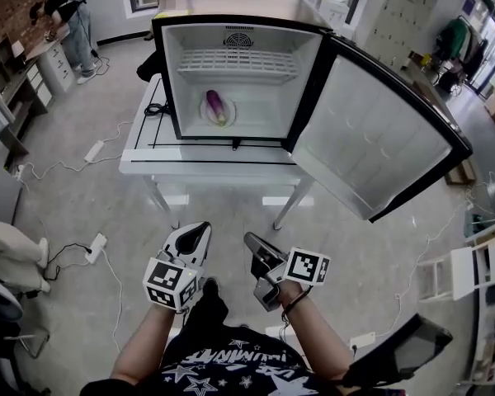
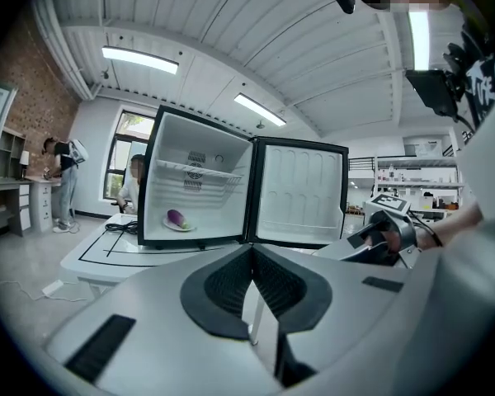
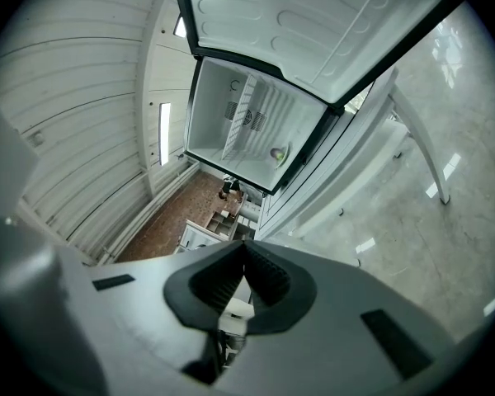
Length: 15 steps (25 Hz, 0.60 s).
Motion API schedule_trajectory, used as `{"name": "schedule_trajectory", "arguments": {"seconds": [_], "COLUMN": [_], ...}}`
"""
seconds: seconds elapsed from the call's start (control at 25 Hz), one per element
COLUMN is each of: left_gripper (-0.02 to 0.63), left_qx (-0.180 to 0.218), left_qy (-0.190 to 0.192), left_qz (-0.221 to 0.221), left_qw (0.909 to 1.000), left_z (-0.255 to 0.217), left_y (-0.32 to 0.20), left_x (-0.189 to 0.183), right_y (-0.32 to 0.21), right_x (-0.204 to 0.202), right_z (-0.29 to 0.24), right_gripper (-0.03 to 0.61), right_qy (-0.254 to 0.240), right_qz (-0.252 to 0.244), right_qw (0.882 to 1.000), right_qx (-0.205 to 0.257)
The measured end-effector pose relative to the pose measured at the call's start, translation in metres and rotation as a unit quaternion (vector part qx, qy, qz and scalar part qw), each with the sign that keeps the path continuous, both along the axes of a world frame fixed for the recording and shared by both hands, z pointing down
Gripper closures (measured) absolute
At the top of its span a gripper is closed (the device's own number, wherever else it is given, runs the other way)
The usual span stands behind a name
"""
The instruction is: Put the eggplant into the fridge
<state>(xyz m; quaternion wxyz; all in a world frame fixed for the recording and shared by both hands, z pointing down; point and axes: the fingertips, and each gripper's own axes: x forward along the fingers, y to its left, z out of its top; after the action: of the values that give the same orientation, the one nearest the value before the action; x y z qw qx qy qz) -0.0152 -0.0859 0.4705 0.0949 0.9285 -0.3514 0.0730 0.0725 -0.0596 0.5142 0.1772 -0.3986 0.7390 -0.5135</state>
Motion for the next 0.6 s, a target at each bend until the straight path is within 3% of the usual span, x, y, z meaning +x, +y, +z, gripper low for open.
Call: {"name": "schedule_trajectory", "arguments": {"seconds": [0.6], "left_gripper": [0.604], "left_qx": [-0.007], "left_qy": [0.003], "left_qz": [-0.018], "left_qw": [0.9998], "left_z": [0.009], "left_y": [0.109], "left_x": [0.012], "right_y": [0.108], "right_x": [-0.002], "right_z": [0.013], "right_gripper": [0.572], "right_qy": [0.025], "right_qz": [-0.051], "right_qw": [0.998], "right_qx": [-0.008]}}
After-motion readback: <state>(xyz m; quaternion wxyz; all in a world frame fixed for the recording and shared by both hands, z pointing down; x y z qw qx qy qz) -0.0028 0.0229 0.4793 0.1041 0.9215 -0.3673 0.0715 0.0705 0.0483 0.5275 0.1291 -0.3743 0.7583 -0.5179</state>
